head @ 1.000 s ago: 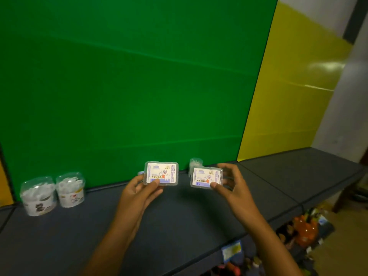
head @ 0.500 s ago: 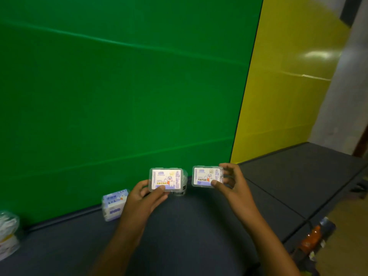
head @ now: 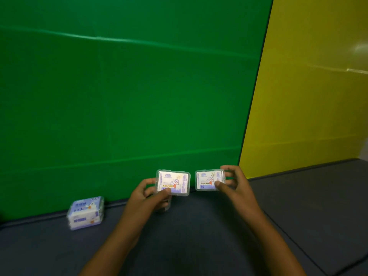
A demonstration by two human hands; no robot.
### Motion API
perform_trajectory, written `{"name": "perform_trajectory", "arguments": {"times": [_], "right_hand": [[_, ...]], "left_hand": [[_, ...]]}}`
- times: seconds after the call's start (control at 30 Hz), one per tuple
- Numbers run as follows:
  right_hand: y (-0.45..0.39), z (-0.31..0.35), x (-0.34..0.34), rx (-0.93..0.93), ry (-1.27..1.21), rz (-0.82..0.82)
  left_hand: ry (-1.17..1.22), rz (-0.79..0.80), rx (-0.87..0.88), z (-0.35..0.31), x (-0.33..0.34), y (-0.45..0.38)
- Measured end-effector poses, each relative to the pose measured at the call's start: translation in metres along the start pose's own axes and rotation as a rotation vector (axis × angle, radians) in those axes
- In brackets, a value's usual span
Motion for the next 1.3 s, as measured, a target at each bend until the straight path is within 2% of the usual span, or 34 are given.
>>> {"name": "perform_trajectory", "arguments": {"times": [0.27,0.6,0.77,0.93,1.1,1.17,1.3], "right_hand": [[-0.059,-0.037,-0.041,0.013,-0.093,0.083],[-0.082,-0.093,-0.042,0.072,-0.148,0.037],[-0.087,-0.102,-0.042,0.063,-0.169,0.000],[-0.081,-0.105,-0.041,0.033,-0.183,-0.025],[-0.084,-0.110,-0.041,0.029,-0.185,-0.019],[-0.085,-0.111,-0.041,0.025,-0.180,-0.025],[-0.085,-0.113,-0.038,0.006,-0.150,-0.030]], "left_hand": [[-0.136,-0.117,0.025,0.018,0.066,-0.007],[-0.380,-0.350,-0.031,0.080,0.106,-0.024],[-0.561,-0.420,0.073,0.091,0.112,-0.034],[-0.726,-0.440,0.261,0.092,0.119,-0.030],[-1.028,-0.459,0.414,0.096,0.117,-0.033],[-1.132,-0.470,0.428,0.097,0.116,-0.034],[-1.188,-0.476,0.408,0.097,0.116,-0.033]]}}
Point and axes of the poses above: each hand's wrist, its own y-axis away from the middle knuckle, its own x-axis out of the palm, z = x × y, the point moved 5 cm from there along -y, towards the middle knuckle, and after that the axes turned 12 degrees about -z, right-handed, at the moved point
